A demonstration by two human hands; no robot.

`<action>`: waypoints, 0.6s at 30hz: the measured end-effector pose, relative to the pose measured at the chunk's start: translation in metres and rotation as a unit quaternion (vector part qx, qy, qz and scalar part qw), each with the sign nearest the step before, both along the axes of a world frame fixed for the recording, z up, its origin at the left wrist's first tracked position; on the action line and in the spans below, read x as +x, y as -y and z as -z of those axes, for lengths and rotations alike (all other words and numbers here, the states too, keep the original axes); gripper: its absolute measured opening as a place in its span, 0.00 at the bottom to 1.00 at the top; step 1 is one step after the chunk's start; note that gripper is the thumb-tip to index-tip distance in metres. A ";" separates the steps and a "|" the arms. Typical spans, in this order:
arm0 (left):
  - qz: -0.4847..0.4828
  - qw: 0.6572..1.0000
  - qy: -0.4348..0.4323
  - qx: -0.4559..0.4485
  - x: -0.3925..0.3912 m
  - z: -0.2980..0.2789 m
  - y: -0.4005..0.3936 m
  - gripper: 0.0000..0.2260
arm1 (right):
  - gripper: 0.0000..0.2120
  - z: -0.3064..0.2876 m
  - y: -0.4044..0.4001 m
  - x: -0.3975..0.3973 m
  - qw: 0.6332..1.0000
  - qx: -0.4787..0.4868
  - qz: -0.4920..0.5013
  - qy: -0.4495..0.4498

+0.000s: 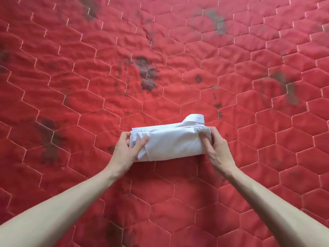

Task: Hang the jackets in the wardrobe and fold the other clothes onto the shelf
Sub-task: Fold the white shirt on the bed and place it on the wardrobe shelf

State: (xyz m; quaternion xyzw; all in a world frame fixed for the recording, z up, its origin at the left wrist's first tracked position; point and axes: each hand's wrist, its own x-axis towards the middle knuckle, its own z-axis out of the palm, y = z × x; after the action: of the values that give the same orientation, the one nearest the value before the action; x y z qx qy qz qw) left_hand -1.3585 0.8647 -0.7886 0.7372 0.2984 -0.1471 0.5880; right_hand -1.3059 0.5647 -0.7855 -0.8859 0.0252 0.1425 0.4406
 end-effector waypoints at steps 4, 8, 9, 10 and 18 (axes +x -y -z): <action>0.035 0.996 0.036 0.070 0.008 0.017 0.002 0.16 | 0.11 0.012 -0.014 0.026 0.996 -0.092 -0.003 0.000; 0.004 0.997 0.048 0.067 0.024 0.036 -0.001 0.07 | 0.18 0.021 -0.025 0.051 0.989 -0.143 0.038 0.001; -0.010 0.997 0.036 0.064 0.028 0.039 0.000 0.07 | 0.20 0.024 -0.028 0.056 0.986 -0.161 0.053 -0.002; -0.025 0.997 0.020 0.066 0.031 0.041 0.002 0.07 | 0.20 0.026 -0.032 0.059 0.981 -0.182 0.070 -0.009; 0.170 0.865 0.278 0.382 0.038 0.027 0.046 0.18 | 0.14 0.043 -0.046 0.056 0.938 -0.248 0.065 0.233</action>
State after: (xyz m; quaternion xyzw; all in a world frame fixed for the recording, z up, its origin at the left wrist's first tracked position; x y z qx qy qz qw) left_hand -1.3207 0.8190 -0.8157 0.9537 0.0254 0.0921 0.2853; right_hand -1.2498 0.6108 -0.8284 -0.9719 0.0141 -0.1077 0.2087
